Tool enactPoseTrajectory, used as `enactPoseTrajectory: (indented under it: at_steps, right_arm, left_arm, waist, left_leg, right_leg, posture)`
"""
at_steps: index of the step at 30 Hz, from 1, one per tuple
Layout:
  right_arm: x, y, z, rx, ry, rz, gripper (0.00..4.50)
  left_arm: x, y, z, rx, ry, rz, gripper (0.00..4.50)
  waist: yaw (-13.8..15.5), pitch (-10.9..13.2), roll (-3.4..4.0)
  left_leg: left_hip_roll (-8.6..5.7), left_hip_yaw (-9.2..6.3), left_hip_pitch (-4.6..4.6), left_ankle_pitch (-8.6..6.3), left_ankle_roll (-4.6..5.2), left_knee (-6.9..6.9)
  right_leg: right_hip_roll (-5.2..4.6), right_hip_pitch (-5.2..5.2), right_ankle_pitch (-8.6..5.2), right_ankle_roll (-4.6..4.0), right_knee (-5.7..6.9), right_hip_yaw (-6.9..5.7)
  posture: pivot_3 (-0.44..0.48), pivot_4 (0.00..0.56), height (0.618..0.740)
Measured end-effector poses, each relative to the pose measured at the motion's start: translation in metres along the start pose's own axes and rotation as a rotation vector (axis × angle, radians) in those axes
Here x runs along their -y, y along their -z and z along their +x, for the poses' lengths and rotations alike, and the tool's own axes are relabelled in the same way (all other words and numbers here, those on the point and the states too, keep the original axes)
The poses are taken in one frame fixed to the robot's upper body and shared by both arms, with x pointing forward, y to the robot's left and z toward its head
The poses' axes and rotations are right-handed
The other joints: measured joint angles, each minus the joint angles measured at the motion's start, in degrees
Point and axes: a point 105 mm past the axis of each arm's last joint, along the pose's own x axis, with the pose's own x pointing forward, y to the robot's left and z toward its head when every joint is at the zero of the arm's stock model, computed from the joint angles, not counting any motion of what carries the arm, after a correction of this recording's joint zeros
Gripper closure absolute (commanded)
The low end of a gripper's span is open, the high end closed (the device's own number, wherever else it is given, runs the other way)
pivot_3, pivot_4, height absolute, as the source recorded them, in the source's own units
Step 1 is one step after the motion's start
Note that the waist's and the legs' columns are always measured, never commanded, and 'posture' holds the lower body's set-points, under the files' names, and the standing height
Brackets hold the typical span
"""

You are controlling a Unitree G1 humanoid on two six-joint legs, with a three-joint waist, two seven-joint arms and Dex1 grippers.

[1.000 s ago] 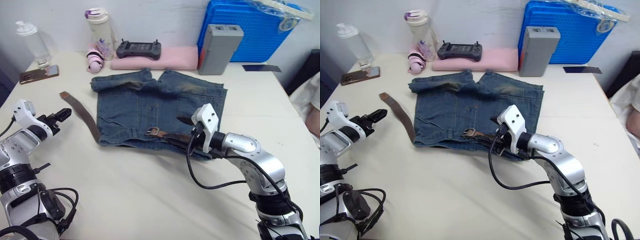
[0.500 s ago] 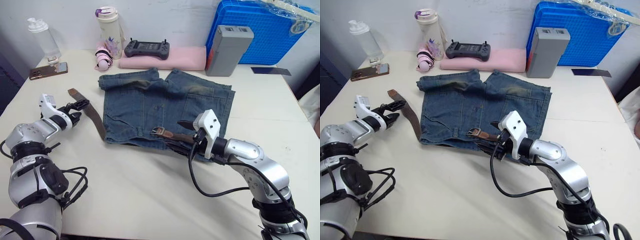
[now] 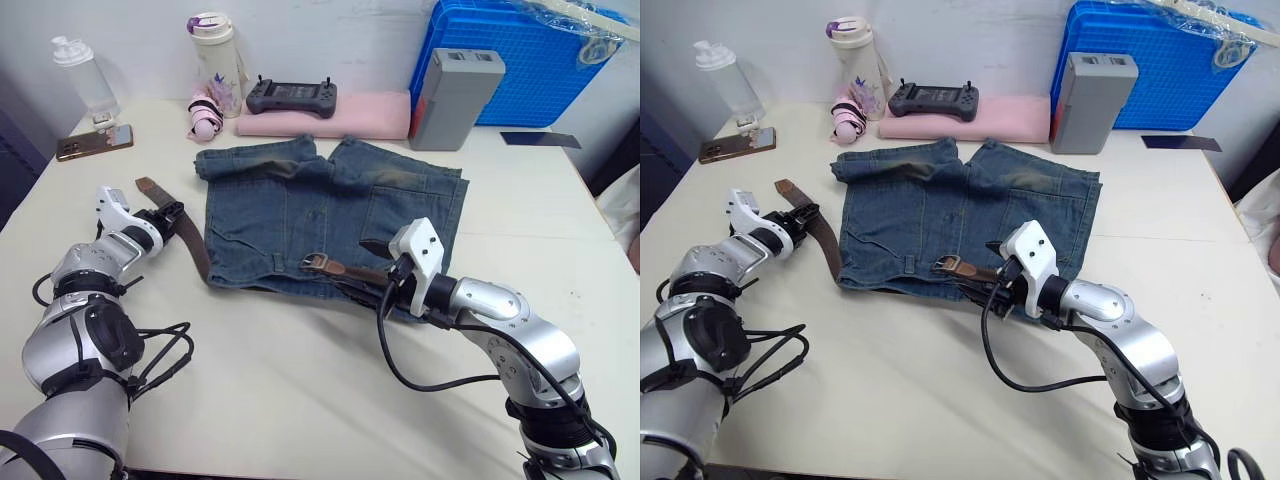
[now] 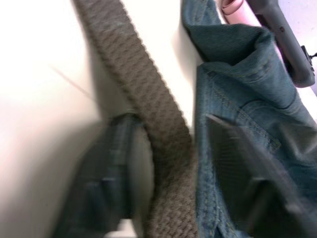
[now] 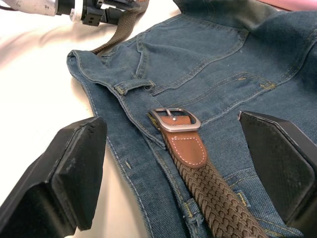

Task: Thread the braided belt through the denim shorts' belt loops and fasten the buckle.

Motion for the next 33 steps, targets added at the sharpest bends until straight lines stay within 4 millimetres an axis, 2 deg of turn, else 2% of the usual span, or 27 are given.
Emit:
enactPoseTrajectory:
  at_steps: [2, 3, 10, 14, 16, 19, 23, 24, 26, 29, 33]
  right_arm:
    - [0.0, -0.001, 0.0, 0.003, 0.002, -0.004, 0.0]
    - [-0.001, -0.002, 0.0, 0.005, 0.001, -0.007, 0.0]
    - [-0.002, -0.003, -0.001, 0.005, -0.002, -0.013, 0.0]
    - [-0.003, -0.005, -0.004, -0.002, -0.013, -0.01, 0.0]
    - [0.001, -0.008, -0.009, 0.0, 0.0, -0.014, 0.0]
    - [0.002, -0.017, -0.016, 0.004, -0.008, -0.039, 0.0]
    - [-0.004, -0.022, -0.021, -0.013, -0.056, -0.073, 0.0]
    - [-0.004, -0.022, -0.021, -0.021, -0.063, -0.082, 0.0]
    - [-0.006, -0.023, -0.018, -0.023, -0.079, -0.097, 0.0]
    - [-0.012, -0.026, -0.011, -0.017, -0.115, -0.153, 0.0]
    - [-0.015, -0.022, 0.003, -0.027, -0.138, -0.273, 0.0]
  left_arm:
    - [-0.001, 0.0, 0.0, 0.005, -0.001, 0.001, 4.3]
    - [-0.001, 0.0, 0.0, 0.011, -0.002, 0.002, 4.47]
    - [0.011, -0.016, -0.003, 0.077, 0.103, 0.106, 4.47]
    - [0.042, -0.036, -0.016, 0.133, 0.24, 0.521, 4.47]
    - [0.055, -0.036, -0.029, 0.152, 0.28, 0.726, 4.47]
    - [0.074, -0.015, -0.053, 0.143, 0.325, 1.103, 4.47]
    - [0.088, 0.031, -0.085, 0.072, 0.435, 1.622, 4.47]
    - [0.091, 0.042, -0.092, 0.064, 0.488, 1.684, 4.47]
    - [0.094, 0.056, -0.099, 0.051, 0.569, 1.719, 4.47]
    - [0.092, 0.064, -0.105, 0.005, 0.645, 1.711, 4.47]
    - [0.095, 0.068, -0.115, -0.123, 0.788, 1.465, 4.47]
  waist:
    - [-0.02, 0.06, -0.1]
    - [-0.03, 0.09, -0.16]
    - [-0.52, 0.17, -0.29]
    - [-0.95, 0.19, -0.31]
    - [-1.28, 0.19, -0.31]
    - [-1.43, 0.2, -0.29]
    - [-1.27, 0.24, -0.21]
    - [-1.21, 0.28, -0.15]
    - [-1.1, 0.32, -0.09]
    - [-1.07, 0.37, 0.0]
    - [-1.31, 0.41, 0.07]
  left_leg:
    - [0.0, 0.0, -0.02, 0.0, 0.0, 0.0]
    - [0.0, 0.0, -0.03, 0.0, 0.0, 0.0]
    - [0.02, 0.02, -0.04, 0.0, 0.0, 0.0]
    - [0.03, 0.04, -0.06, 0.0, 0.0, 0.0]
    - [0.03, 0.02, -0.07, -0.01, 0.01, 0.0]
    - [0.16, 0.0, -0.08, -0.05, -0.04, -0.02]
    - [0.25, 0.06, -0.07, -0.07, -0.09, -0.03]
    - [0.26, 0.08, -0.07, -0.07, -0.08, -0.03]
    - [0.3, 0.09, -0.07, -0.06, -0.07, -0.01]
    - [0.34, 0.08, -0.06, -0.06, -0.09, 0.0]
    - [0.36, 0.08, -0.07, -0.07, -0.11, 0.0]
  right_leg:
    - [0.0, -0.02, 0.0, 0.0, 0.0, 0.0]
    - [0.0, -0.02, 0.0, 0.0, 0.0, -0.01]
    - [0.0, -0.04, 0.0, 0.0, -0.01, -0.01]
    - [0.01, -0.04, 0.0, 0.0, -0.05, 0.04]
    - [-0.05, -0.03, 0.0, 0.0, -0.06, 0.15]
    - [-0.04, -0.02, 0.0, -0.01, -0.15, 0.41]
    - [0.0, 0.01, -0.02, -0.05, -0.25, 0.46]
    - [-0.02, 0.02, -0.03, -0.06, -0.29, 0.5]
    - [-0.03, 0.01, -0.02, -0.07, -0.26, 0.51]
    - [-0.02, -0.01, -0.02, -0.08, -0.23, 0.5]
    - [0.02, -0.03, -0.03, -0.1, -0.21, 0.45]
  posture:
    - [0.0, 0.15, 0.712]
    - [0.0, 0.15, 0.712]
    - [0.0, 0.15, 0.712]
    - [0.0, 0.15, 0.712]
    - [0.0, 0.15, 0.712]
    - [0.0, 0.15, 0.712]
    - [0.0, 0.15, 0.712]
    - [0.0, 0.15, 0.712]
    - [0.0, 0.15, 0.712]
    - [0.0, 0.15, 0.712]
    - [0.0, 0.15, 0.712]
